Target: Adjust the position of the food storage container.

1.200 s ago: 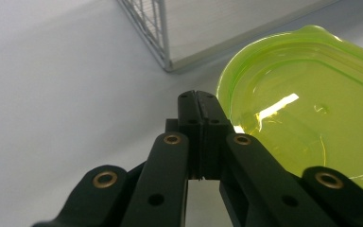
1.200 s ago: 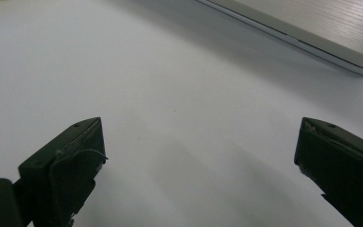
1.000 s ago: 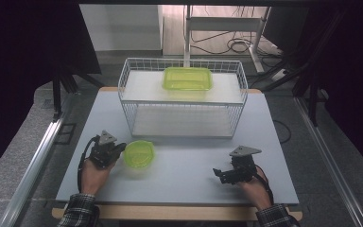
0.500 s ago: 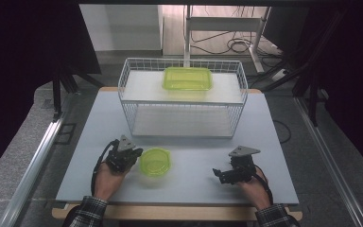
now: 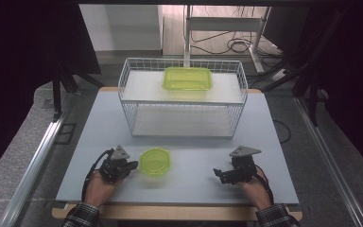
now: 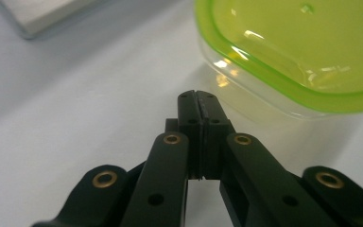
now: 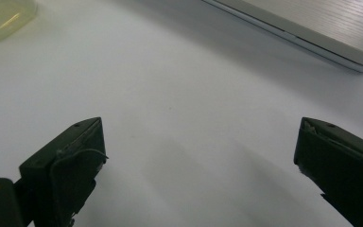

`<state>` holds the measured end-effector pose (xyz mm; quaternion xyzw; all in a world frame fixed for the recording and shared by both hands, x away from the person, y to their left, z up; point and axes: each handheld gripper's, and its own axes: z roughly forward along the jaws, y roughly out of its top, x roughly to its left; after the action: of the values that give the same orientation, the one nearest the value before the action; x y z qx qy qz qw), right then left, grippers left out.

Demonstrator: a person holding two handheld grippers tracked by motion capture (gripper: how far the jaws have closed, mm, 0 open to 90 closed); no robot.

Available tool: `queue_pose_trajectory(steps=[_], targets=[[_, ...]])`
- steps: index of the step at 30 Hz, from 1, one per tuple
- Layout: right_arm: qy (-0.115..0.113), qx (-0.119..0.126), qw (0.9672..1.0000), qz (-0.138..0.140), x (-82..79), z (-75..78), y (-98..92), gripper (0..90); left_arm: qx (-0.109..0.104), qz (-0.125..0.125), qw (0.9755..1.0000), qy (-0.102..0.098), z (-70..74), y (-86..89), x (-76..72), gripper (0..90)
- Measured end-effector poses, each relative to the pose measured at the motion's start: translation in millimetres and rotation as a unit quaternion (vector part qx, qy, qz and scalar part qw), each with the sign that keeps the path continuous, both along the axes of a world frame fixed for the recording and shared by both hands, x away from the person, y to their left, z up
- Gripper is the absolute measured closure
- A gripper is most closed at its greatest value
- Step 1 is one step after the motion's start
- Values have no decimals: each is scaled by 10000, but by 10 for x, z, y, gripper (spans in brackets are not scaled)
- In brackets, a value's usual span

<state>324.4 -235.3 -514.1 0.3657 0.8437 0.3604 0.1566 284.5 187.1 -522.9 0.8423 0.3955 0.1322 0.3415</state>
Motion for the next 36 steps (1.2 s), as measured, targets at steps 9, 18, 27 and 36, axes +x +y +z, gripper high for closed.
queue_pose_trajectory(steps=[9,18,27,36], targets=[[16,40,10000,-37,20,-10,-9,30,-17,-236,9997,85,-27,-138,13,899],[95,84,9999,40,48,-38,28,30,-37,-428,9990,105,-37,-297,32,899],[152,108,9998,102,67,-55,56,30,-85,-584,9982,87,-36,-464,63,897],[169,101,9997,136,66,-68,79,30,-92,-758,9971,63,-41,-640,84,894]])
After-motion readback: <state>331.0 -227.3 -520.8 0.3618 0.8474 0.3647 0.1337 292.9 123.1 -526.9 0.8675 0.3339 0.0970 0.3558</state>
